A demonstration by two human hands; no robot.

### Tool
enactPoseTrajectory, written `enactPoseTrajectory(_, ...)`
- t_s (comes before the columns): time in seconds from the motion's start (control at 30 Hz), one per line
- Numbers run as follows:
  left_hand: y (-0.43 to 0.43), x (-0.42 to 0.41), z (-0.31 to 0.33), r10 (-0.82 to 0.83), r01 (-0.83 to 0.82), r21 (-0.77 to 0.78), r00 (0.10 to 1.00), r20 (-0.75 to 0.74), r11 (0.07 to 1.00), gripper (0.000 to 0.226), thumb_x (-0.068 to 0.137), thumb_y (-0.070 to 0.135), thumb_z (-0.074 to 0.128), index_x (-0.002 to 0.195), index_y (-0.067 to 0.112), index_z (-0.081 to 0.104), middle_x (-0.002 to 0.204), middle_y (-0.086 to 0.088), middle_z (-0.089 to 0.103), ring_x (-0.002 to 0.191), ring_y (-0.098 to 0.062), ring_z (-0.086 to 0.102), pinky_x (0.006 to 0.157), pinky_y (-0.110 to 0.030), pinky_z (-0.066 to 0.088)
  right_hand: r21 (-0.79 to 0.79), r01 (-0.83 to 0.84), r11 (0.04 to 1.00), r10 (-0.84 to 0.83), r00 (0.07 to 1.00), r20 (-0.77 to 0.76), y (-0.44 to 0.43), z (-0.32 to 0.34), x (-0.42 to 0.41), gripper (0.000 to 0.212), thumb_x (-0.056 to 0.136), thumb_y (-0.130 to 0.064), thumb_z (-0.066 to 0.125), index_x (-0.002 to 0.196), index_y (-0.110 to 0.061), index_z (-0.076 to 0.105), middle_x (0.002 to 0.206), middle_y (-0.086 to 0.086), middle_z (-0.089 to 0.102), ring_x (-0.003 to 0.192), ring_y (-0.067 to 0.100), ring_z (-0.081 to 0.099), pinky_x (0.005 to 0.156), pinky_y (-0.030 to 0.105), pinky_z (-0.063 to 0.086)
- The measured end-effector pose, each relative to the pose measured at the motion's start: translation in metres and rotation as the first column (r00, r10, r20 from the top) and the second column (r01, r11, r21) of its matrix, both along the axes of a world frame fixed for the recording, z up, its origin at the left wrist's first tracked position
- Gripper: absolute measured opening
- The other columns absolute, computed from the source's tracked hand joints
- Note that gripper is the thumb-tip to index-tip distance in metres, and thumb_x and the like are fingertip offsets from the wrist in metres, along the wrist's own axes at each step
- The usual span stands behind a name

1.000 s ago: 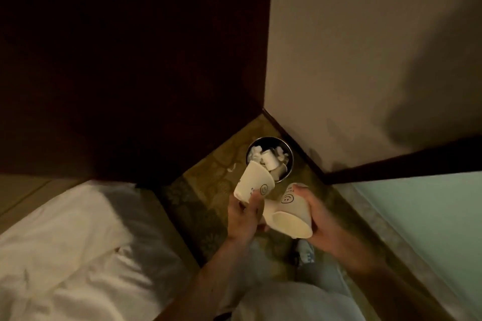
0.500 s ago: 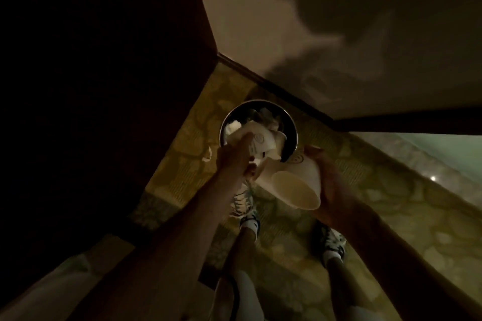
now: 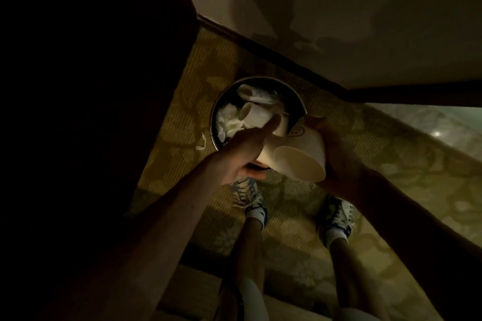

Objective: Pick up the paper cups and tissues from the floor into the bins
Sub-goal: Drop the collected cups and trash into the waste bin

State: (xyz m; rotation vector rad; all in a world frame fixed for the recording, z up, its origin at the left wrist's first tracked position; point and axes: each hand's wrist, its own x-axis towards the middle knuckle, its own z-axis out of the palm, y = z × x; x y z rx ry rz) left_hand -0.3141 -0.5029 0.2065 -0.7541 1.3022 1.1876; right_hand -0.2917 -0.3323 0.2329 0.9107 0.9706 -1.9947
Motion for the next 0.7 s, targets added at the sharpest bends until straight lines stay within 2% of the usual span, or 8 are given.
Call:
enactPoseTrajectory(0.13, -0.019, 0.026, 0.006, 0.031, -0.029, 0.077, 0.999, -0.028, 0.997, 0.033, 0.091, 0.051, 0.06, 0.11, 0.024, 0.063, 0.099, -0.005, 0.07, 0.072, -0.014, 0.072, 0.057, -0.027, 0.056, -0.062, -0.052, 0.997, 0.053, 0.998, 0.019, -0.01, -0.004, 0.001, 0.039, 0.095, -0.038, 0.042, 0.12, -0.016, 0.061, 0.107, 0.008, 0.07, 0.091, 0.021, 0.069, 0.07, 0.031, 0.056)
enactPoseTrajectory(0.3, -0.039, 0.027, -0.016, -0.068, -0.023, -0.311, 0.958, -0.277, 0.95, 0.048, 0.093, 0.052, 0.058, 0.111, 0.008, 0.06, 0.077, -0.005, 0.061, 0.052, -0.015, 0.057, 0.043, -0.022, 0.046, 0.092, -0.066, 0.994, 0.066, 0.998, 0.0, -0.003, -0.01, 0.008, 0.03, 0.087, -0.037, 0.047, 0.107, -0.021, 0.062, 0.089, -0.001, 0.074, 0.08, 0.015, 0.07, 0.06, 0.025, 0.056)
enactPoseTrajectory(0.37, -0.041, 0.024, -0.023, -0.057, -0.043, -0.338, 0.958, -0.281, 0.94, 0.05, 0.091, 0.052, 0.059, 0.116, 0.009, 0.057, 0.083, -0.005, 0.06, 0.058, -0.015, 0.058, 0.044, -0.023, 0.048, 0.146, -0.072, 0.987, 0.074, 0.997, -0.014, 0.0, -0.011, 0.011, 0.033, 0.087, -0.037, 0.045, 0.109, -0.019, 0.062, 0.089, -0.002, 0.074, 0.08, 0.013, 0.07, 0.061, 0.024, 0.055)
enactPoseTrajectory(0.47, -0.04, 0.022, -0.027, 0.11, -0.145, -0.242, 0.982, -0.155, 0.959, 0.058, 0.088, 0.043, 0.068, 0.135, 0.016, 0.047, 0.124, -0.013, 0.058, 0.071, -0.018, 0.066, 0.051, -0.026, 0.058, 0.231, -0.105, 0.967, 0.099, 0.994, 0.037, 0.003, -0.016, 0.02, 0.043, 0.094, -0.038, 0.044, 0.127, -0.014, 0.055, 0.106, 0.004, 0.069, 0.091, 0.017, 0.066, 0.069, 0.029, 0.053)
enactPoseTrajectory(0.53, -0.039, 0.025, -0.027, 0.071, -0.142, -0.291, 0.968, -0.241, 0.946, 0.064, 0.086, 0.038, 0.072, 0.139, 0.016, 0.043, 0.134, -0.011, 0.054, 0.078, -0.023, 0.068, 0.057, -0.036, 0.062, 0.305, -0.132, 0.943, 0.108, 0.99, 0.094, 0.005, -0.018, 0.026, 0.04, 0.096, -0.043, 0.047, 0.127, -0.019, 0.056, 0.114, 0.007, 0.067, 0.099, 0.021, 0.065, 0.077, 0.035, 0.054)
enactPoseTrajectory(0.6, -0.034, 0.032, -0.022, -0.163, -0.033, -0.406, 0.885, -0.437, 0.913, 0.058, 0.086, 0.042, 0.072, 0.133, 0.016, 0.049, 0.129, -0.008, 0.057, 0.089, -0.028, 0.068, 0.064, -0.047, 0.061, 0.377, -0.194, 0.906, 0.142, 0.977, 0.16, 0.006, -0.019, 0.033, 0.054, 0.085, -0.055, 0.06, 0.128, -0.024, 0.057, 0.125, 0.008, 0.063, 0.111, 0.024, 0.062, 0.089, 0.043, 0.054)
enactPoseTrajectory(0.67, -0.026, 0.042, -0.011, -0.214, -0.006, -0.378, 0.816, -0.537, 0.926, 0.044, 0.087, 0.051, 0.066, 0.121, 0.024, 0.057, 0.115, 0.002, 0.06, 0.091, -0.025, 0.068, 0.068, -0.048, 0.061, 0.422, -0.18, 0.888, 0.113, 0.977, 0.179, 0.002, -0.021, 0.036, 0.057, 0.077, -0.054, 0.067, 0.123, -0.021, 0.06, 0.119, 0.006, 0.068, 0.104, 0.022, 0.068, 0.074, 0.037, 0.059)
enactPoseTrajectory(0.7, -0.021, 0.047, -0.005, -0.144, -0.007, -0.28, 0.845, -0.514, 0.96, 0.034, 0.088, 0.054, 0.063, 0.113, 0.032, 0.058, 0.11, 0.005, 0.061, 0.089, -0.021, 0.069, 0.068, -0.046, 0.061, 0.456, -0.17, 0.873, 0.1, 0.98, 0.175, -0.002, -0.021, 0.036, 0.052, 0.079, -0.051, 0.068, 0.117, -0.017, 0.062, 0.112, 0.007, 0.07, 0.096, 0.022, 0.07, 0.065, 0.033, 0.058)
